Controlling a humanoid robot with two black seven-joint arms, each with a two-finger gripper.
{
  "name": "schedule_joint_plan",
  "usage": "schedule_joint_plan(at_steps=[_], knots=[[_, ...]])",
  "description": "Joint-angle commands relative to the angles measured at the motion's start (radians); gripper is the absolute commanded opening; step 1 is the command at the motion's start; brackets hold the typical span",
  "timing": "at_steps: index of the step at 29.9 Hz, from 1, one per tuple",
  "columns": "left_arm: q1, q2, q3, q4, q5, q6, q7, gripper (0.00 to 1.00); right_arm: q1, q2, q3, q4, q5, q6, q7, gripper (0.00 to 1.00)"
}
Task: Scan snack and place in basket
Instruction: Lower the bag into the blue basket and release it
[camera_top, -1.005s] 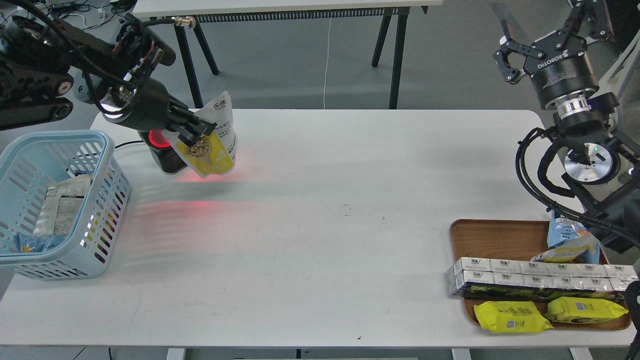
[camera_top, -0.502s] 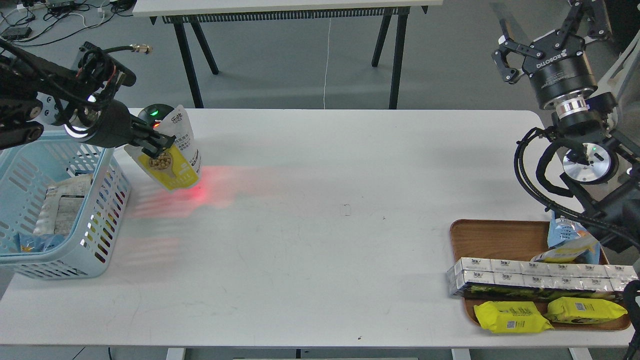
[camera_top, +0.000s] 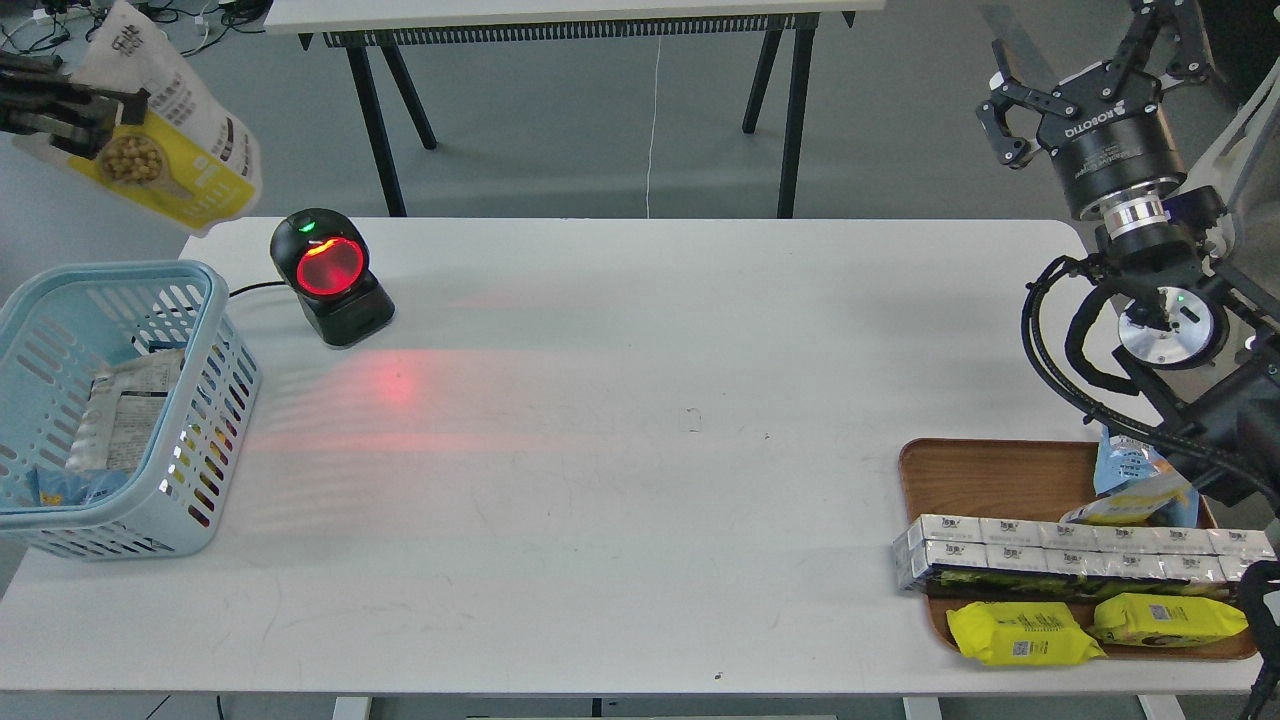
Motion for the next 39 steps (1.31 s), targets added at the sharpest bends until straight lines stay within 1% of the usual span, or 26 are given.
schedule_joint_plan(at_steps=[1,7,13,17,19,28,31,36,39], knots=[[-0.009,0.139,-0.014,0.002,0.056,0.0,0.0,0.0,0.0,-0.001,0.005,0.0,0.0,0.0,0.0,0.98],[0.02,0.262,-0.065,-0.008,0.207,-0.003,0.0,0.0,0.001,0.002,0.006,-0.001,0.0,0.0,0.0,0.98],[0.109,0.265,-0.076,-0.012,0.215,0.0,0.0,0.0,0.009,0.009,0.006,-0.004,0.0,0.0,0.0,0.98],[0.172,0.216,-0.108,-0.012,0.21,-0.003,0.0,0.0,0.011,0.005,0.006,-0.004,0.0,0.0,-0.002,0.98],[0.223,0.181,-0.131,-0.008,0.207,-0.003,0.0,0.0,0.011,0.002,0.006,-0.004,0.0,0.0,-0.002,0.98],[0.5,0.049,-0.312,0.054,0.218,-0.039,0.0,0.0,0.011,0.0,0.008,-0.003,0.0,0.0,0.0,0.98],[0.543,0.029,-0.35,0.077,0.219,-0.042,0.0,0.0,0.011,-0.003,0.008,-0.004,0.0,0.0,-0.002,0.98],[0.594,-0.011,-0.353,0.124,0.219,-0.039,0.0,0.0,0.009,-0.003,0.006,-0.004,0.0,0.0,0.0,0.98],[0.594,-0.011,-0.355,0.132,0.216,-0.039,0.0,0.05,0.009,-0.004,0.006,-0.003,0.0,0.0,0.0,0.98]])
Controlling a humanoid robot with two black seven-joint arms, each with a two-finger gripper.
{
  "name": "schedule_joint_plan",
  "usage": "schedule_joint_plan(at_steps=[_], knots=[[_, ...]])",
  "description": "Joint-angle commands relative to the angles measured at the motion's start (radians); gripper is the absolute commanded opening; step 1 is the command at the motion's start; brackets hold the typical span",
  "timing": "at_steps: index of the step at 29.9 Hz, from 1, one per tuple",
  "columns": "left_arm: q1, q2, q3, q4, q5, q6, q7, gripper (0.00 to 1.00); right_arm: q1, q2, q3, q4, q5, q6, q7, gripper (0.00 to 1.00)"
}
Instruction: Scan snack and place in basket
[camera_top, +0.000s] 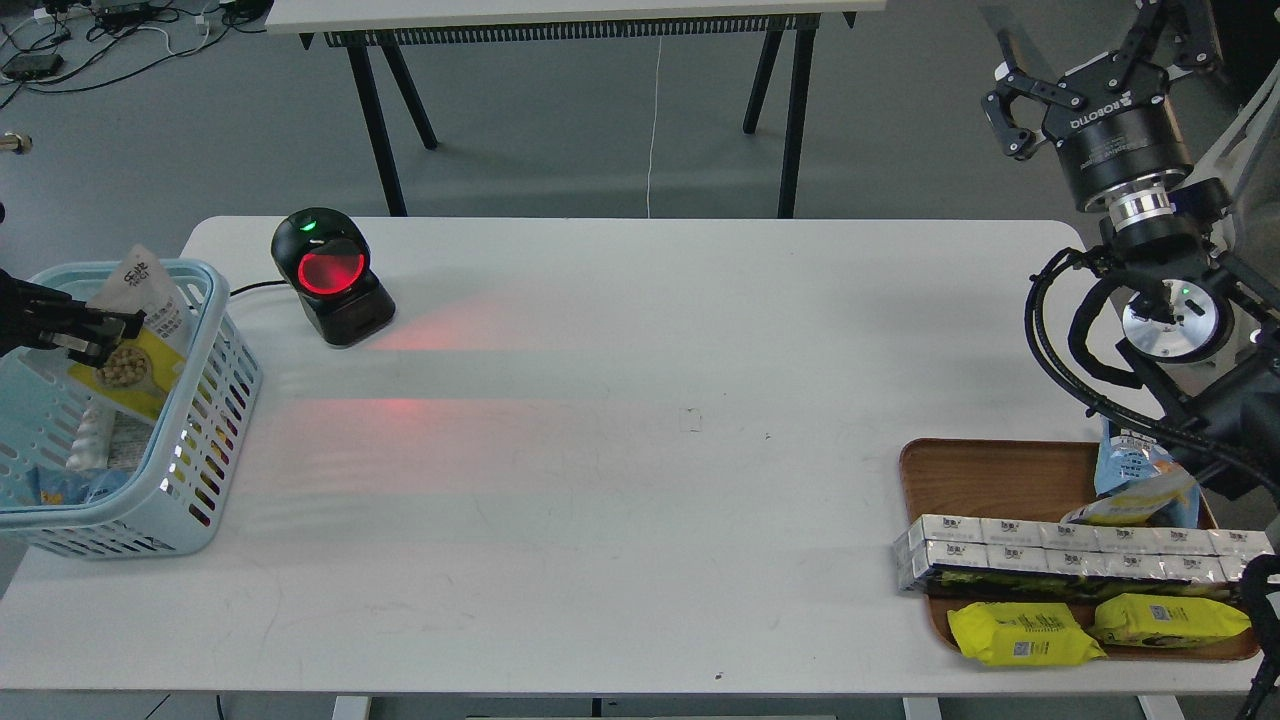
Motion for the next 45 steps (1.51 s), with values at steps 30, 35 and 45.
schedule_joint_plan(at_steps=[30,35,45], knots=[[0.058,-0.339,-0.642,0.183,-1.164,-0.27,0.0,0.99,0.253,-0.016,-0.307,-0.101,-0.031,0.0,-0.042,0.99],[0.18,-0.475,-0.791,0.365,-1.264,-0.27,0.0,0.99,0.239,-0.008,-0.309,-0.096,-0.06,0.0,-0.023,0.99],[0.294,-0.534,-0.906,0.471,-1.257,-0.27,0.0,0.99,0.079,-0.048,-0.181,0.003,-0.058,0.0,0.015,0.99]])
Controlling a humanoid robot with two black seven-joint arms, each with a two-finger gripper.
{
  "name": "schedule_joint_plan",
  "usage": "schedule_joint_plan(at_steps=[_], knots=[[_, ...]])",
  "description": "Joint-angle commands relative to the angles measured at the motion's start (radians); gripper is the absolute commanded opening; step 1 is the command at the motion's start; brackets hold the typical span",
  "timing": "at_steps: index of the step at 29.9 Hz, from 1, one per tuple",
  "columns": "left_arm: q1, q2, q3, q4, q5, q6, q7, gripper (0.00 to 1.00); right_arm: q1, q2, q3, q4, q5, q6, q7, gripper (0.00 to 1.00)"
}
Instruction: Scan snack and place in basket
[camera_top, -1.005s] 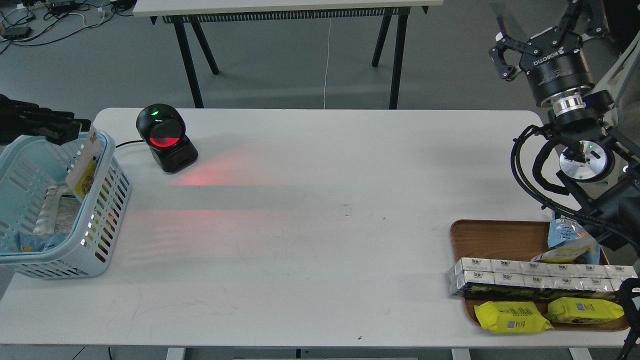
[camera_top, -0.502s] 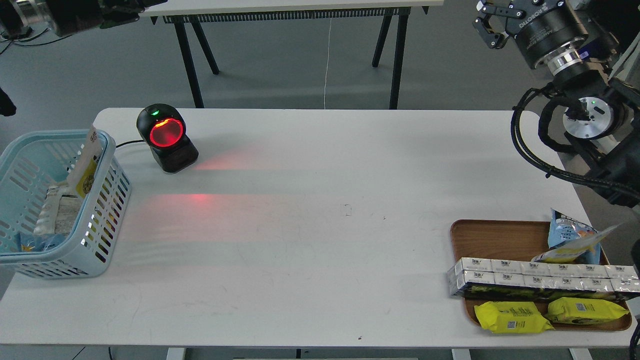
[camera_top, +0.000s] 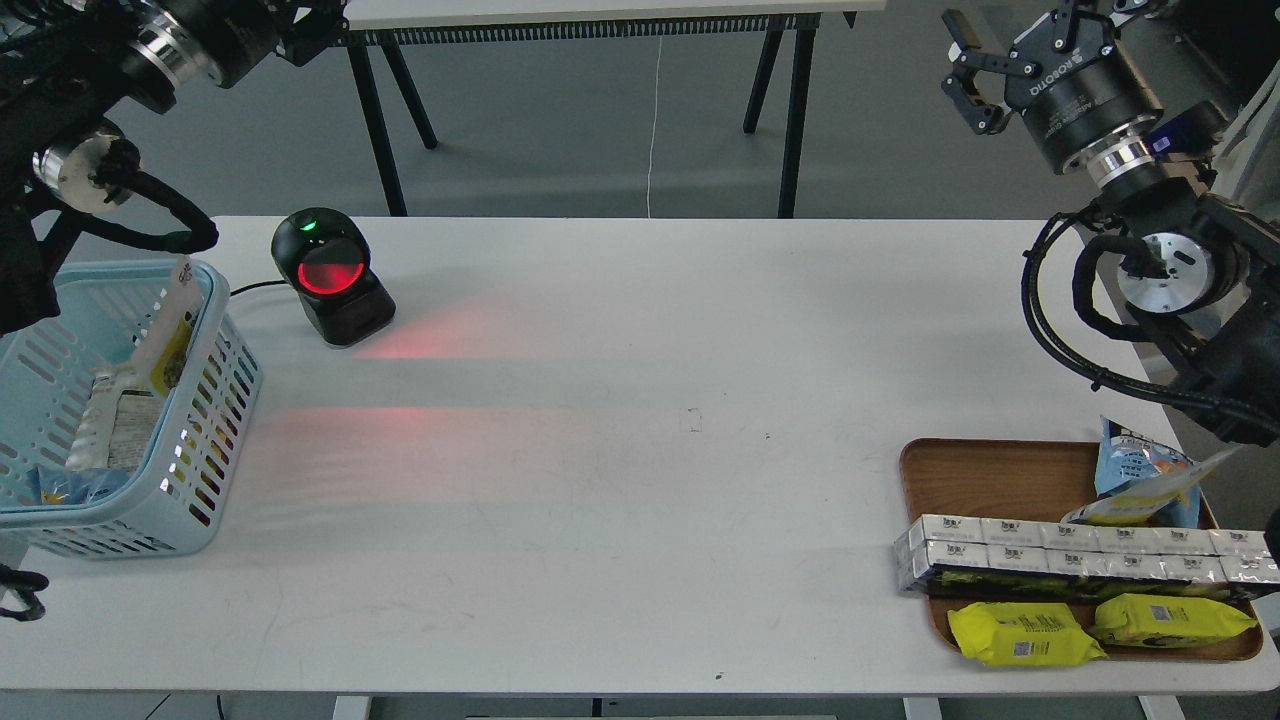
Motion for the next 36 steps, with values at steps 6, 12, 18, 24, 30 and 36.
schedule_joint_plan(at_steps=[6,12,18,24,30,36], knots=[[0.036,0.004,0.003,-0.019,0.015,0.0,0.0,1.0,-0.192,-0.027,0.11,0.145,0.0,0.0,0.001,0.99],[0.067,0.01,0.001,-0.046,0.015,0.0,0.0,1.0,-0.277,-0.083,0.131,0.26,0.0,0.0,0.001,0.99],[0.102,0.027,-0.002,-0.057,0.015,0.0,0.0,1.0,-0.308,-0.086,0.124,0.292,-0.002,0.0,0.001,0.99],[0.148,0.088,-0.003,-0.149,0.015,0.0,0.0,1.0,-0.314,-0.071,0.168,0.289,0.003,0.0,0.001,0.99],[0.177,0.115,0.006,-0.206,0.021,0.0,0.0,1.0,-0.314,-0.045,0.174,0.286,0.011,0.0,0.001,0.99],[0.214,0.118,-0.003,-0.247,0.093,0.0,0.0,1.0,-0.321,-0.039,0.174,0.283,0.011,0.0,0.001,0.99]])
